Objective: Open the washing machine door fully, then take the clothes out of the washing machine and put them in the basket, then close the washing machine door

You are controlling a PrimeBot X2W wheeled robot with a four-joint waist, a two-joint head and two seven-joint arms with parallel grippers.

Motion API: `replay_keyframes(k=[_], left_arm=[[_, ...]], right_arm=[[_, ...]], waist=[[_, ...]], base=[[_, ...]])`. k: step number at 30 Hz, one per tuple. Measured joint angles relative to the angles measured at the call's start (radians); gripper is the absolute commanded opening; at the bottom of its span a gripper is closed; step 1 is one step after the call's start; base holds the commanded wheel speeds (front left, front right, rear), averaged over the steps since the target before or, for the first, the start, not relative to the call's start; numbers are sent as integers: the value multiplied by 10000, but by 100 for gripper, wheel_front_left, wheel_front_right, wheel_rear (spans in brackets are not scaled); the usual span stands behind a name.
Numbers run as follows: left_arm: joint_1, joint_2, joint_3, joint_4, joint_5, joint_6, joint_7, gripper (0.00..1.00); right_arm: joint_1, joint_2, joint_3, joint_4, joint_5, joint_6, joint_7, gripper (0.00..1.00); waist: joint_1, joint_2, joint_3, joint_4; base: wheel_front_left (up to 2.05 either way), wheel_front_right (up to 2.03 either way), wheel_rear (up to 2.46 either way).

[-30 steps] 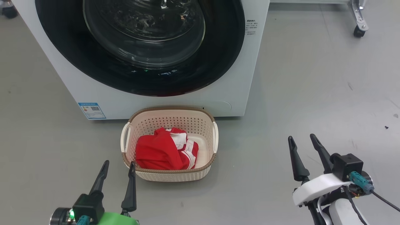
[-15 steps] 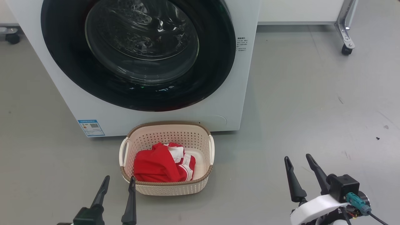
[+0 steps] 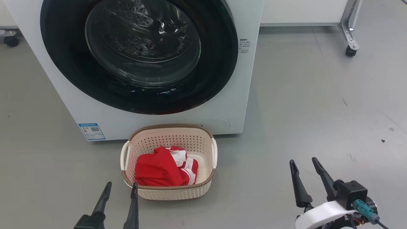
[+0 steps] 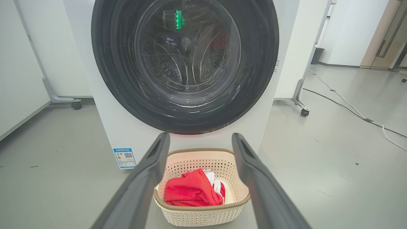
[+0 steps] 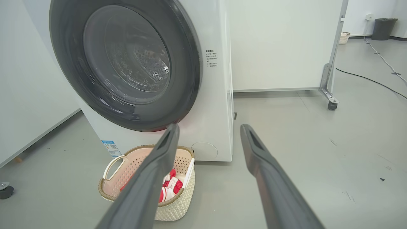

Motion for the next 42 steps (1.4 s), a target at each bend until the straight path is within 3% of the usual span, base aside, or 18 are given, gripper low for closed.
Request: replay_keyframes(k=[30,31,42], left_arm=[[49,15,-17,-314,2,15,42,100],[49,15,-23,-324,2,15,42,0],[229,-65,-107,171,-449,-54,42,0]], right_arm=[[347,15,180,-458,19,-105,0,100],[347,15,186,-472,19,-105,0,0],[598,123,253,-15,422,-86,12,0]], waist=[[0,0,165,-3],[0,0,173,-4],[0,0,175,5]], base=[[0,0,0],[0,0,0],[0,0,0]])
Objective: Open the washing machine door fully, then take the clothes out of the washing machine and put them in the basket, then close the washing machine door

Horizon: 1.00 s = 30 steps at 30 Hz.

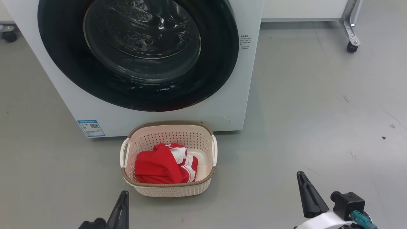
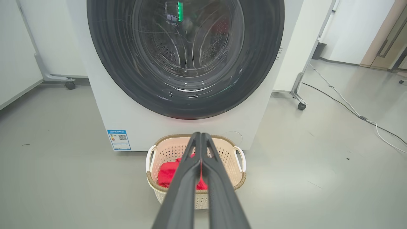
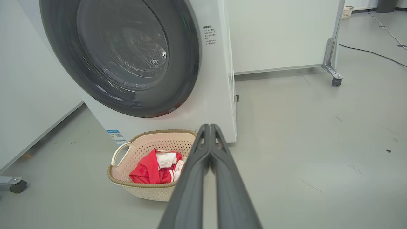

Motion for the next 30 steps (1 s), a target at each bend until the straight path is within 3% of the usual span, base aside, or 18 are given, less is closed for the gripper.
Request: replay_keyframes(k=[30], left_arm=[[-246,54,692,12,-4385,-401,796,0]], right_arm=[[-134,-125,-711,-169,4362,96,884,0]], waist=[[0,0,-8,59]], base=[[0,0,0]])
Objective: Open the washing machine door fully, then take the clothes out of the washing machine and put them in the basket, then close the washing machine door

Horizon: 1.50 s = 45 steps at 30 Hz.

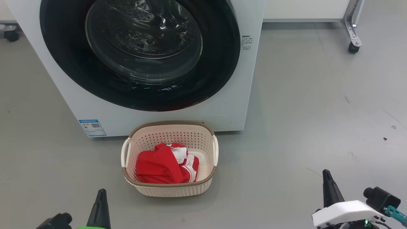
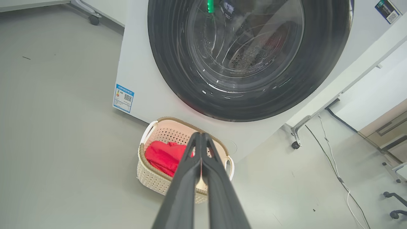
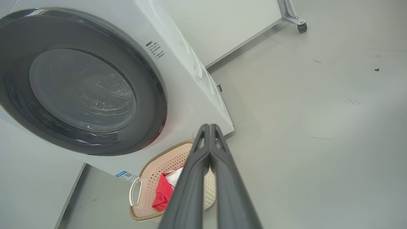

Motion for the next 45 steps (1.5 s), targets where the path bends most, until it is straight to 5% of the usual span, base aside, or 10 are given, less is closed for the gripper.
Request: replay_keyframes(k=[45], left_arm=[[-1157,332,988,832,-6199,-905,1333,0]], right_arm=[[-1004,-370,-1089,349,6182,347,1333,0]], waist=[[0,-1,-48,89]], base=[[0,0,0]])
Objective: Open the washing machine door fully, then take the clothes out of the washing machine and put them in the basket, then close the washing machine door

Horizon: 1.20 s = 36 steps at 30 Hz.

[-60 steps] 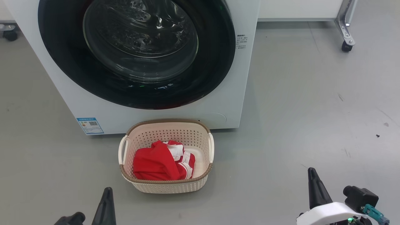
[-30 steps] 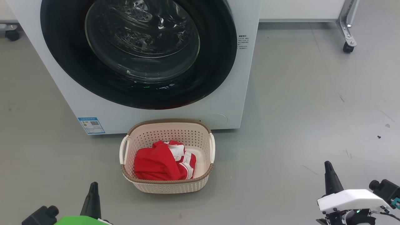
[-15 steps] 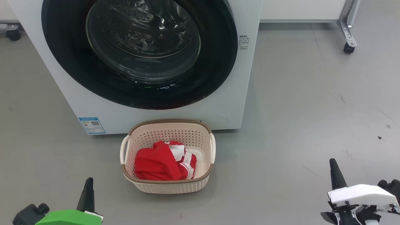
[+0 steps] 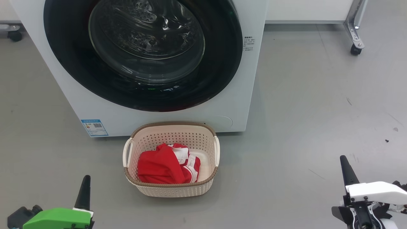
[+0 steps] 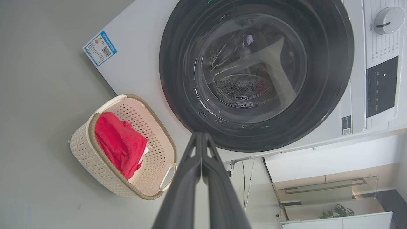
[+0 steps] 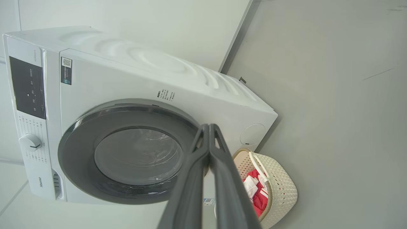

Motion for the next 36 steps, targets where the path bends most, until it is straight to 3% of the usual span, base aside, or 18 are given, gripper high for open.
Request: replay_keyframes(k=[21,36], left_arm=[[-549,107,424,462,-2859,-493,571,0],[-683,150,447,527,-2922,-504,604,0]], right_arm=[[-446,-155,-476,188,2859,174,587,0],[-546,-157,-502,303,2924,182,606,0]], waist=[[0,0,-24,41],[0,1,-28,42]], base=[[0,0,0],[0,0,0]])
